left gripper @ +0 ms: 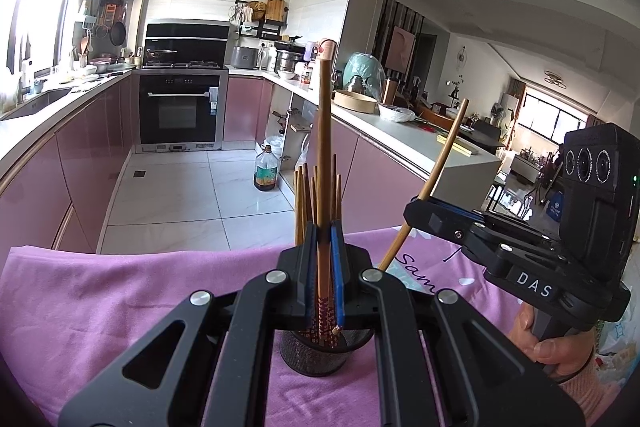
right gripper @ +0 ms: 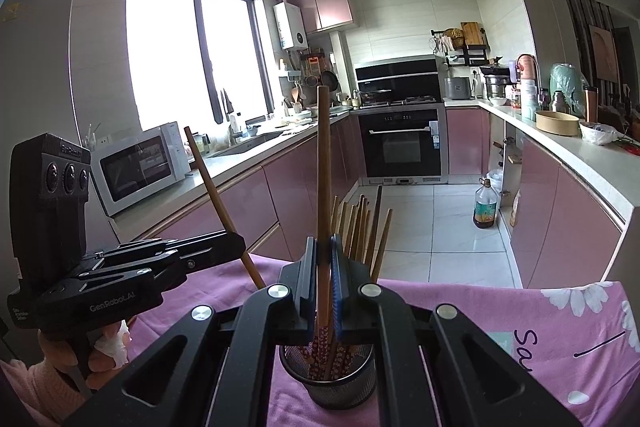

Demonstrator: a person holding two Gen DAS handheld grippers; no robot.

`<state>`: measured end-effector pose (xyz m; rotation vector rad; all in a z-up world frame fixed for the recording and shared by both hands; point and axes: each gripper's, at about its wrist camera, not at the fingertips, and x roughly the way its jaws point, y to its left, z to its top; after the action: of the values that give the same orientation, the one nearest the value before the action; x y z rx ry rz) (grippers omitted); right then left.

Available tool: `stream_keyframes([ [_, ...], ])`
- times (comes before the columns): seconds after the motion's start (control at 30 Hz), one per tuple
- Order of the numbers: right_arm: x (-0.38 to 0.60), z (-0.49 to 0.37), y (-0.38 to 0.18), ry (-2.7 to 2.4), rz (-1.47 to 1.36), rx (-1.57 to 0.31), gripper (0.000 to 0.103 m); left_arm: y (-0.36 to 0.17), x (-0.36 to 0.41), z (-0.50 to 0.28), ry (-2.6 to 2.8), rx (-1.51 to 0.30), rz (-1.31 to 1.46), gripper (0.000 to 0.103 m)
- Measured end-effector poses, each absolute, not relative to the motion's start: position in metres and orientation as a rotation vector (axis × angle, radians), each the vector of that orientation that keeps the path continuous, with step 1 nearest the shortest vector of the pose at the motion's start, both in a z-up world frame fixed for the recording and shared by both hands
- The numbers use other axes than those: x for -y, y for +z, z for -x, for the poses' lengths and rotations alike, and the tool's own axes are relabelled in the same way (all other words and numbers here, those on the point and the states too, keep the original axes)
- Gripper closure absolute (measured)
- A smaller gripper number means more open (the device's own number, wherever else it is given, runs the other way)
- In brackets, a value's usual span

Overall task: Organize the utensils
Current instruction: 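Lower the left tool's chopstick into the cup while the right tool lowers its own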

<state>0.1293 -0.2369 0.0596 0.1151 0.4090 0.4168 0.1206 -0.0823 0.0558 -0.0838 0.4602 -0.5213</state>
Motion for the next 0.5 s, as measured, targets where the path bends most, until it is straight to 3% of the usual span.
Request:
stream_keyframes([
  [0.5, 0.236, -0.137, 0.053, 0.405, -0.100, -0.444, 0.098, 0.069, 0.089, -0.139, -0.508, -0.493, 0.079, 0.095],
])
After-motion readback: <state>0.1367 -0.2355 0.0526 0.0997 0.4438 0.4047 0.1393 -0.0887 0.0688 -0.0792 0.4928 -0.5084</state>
